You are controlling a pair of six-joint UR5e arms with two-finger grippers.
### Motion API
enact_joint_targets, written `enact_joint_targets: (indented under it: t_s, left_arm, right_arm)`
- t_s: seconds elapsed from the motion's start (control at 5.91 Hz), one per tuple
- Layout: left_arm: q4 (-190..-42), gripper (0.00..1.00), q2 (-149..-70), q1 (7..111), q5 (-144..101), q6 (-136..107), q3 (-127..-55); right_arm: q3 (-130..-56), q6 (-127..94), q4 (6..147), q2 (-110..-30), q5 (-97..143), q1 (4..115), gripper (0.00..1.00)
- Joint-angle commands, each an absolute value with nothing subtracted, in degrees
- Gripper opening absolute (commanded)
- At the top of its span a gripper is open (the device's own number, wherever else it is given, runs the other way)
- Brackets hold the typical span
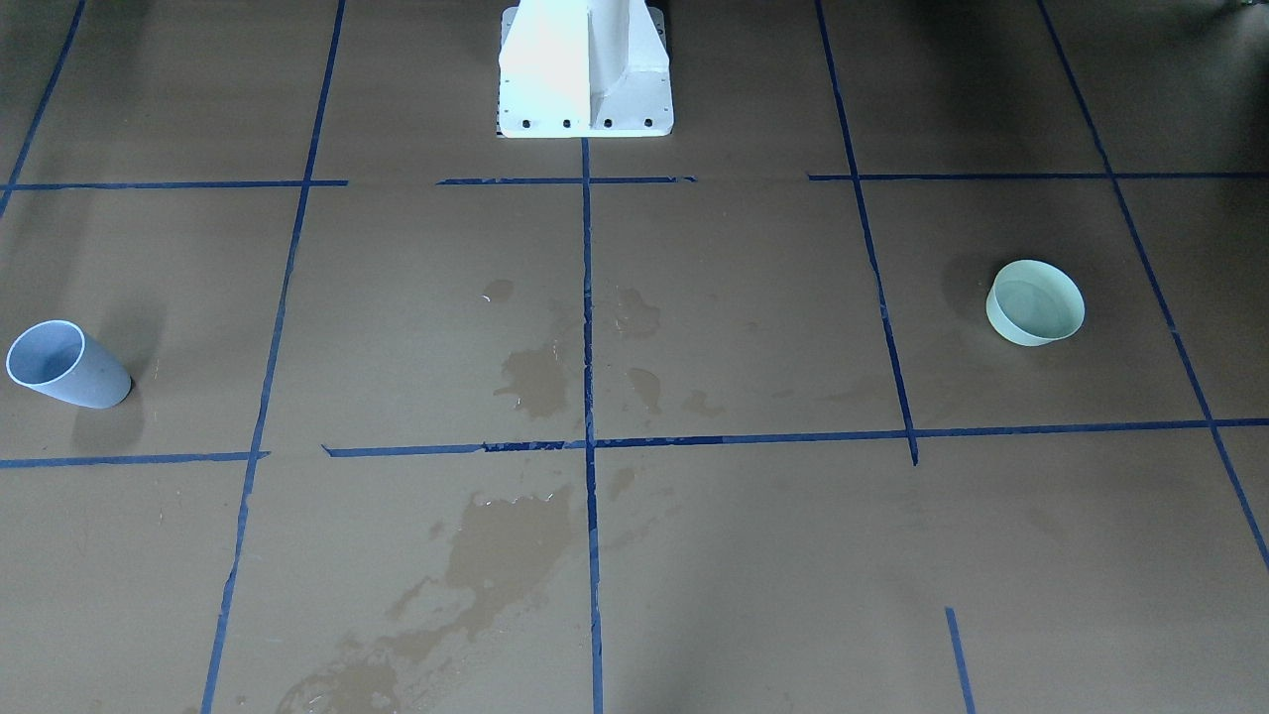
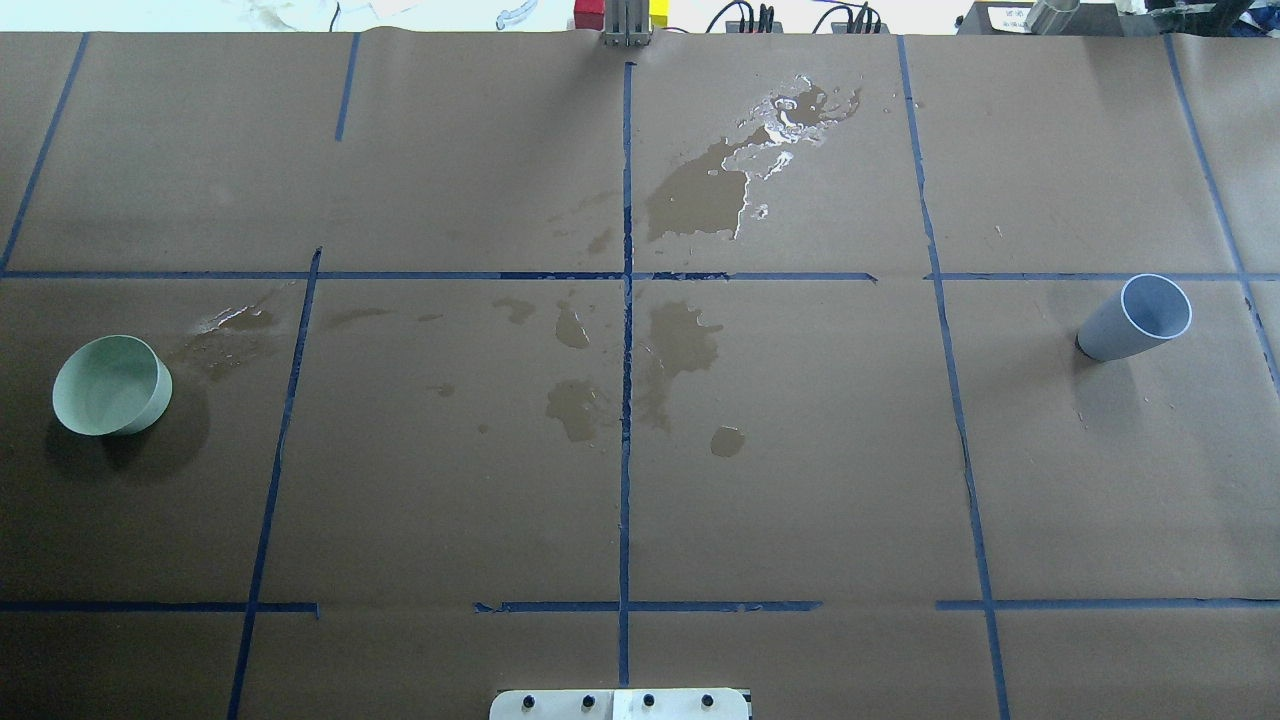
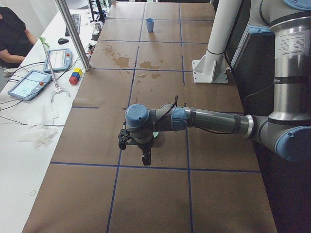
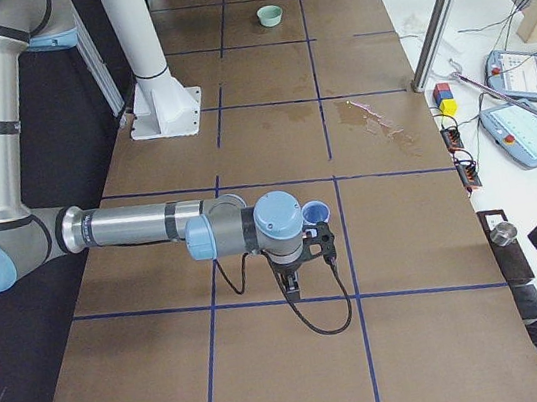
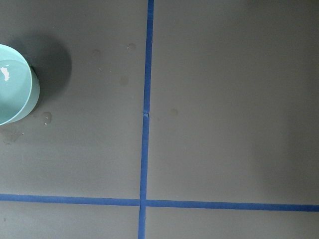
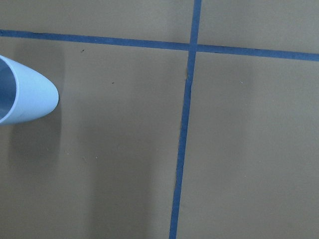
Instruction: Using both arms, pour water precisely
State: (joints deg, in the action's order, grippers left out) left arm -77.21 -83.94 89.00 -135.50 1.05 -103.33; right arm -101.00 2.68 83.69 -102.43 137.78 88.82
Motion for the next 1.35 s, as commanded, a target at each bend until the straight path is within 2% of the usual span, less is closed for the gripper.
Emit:
enact_joint_targets:
  t_s: [0.0,1.18]
  left_arm:
    - [-79.0,1.00,-82.9,89.1,-135.1,1.0,-103.0]
    - [-80.8,1.00,-82.4,88.7,-135.8,0.4,-104.5]
  right_arm:
    - [-100.7,2.5,81.8,-102.7,137.8,88.1,1.00]
    - [-100.9,2.2,78.1,-102.9,140.8,86.2,1.00]
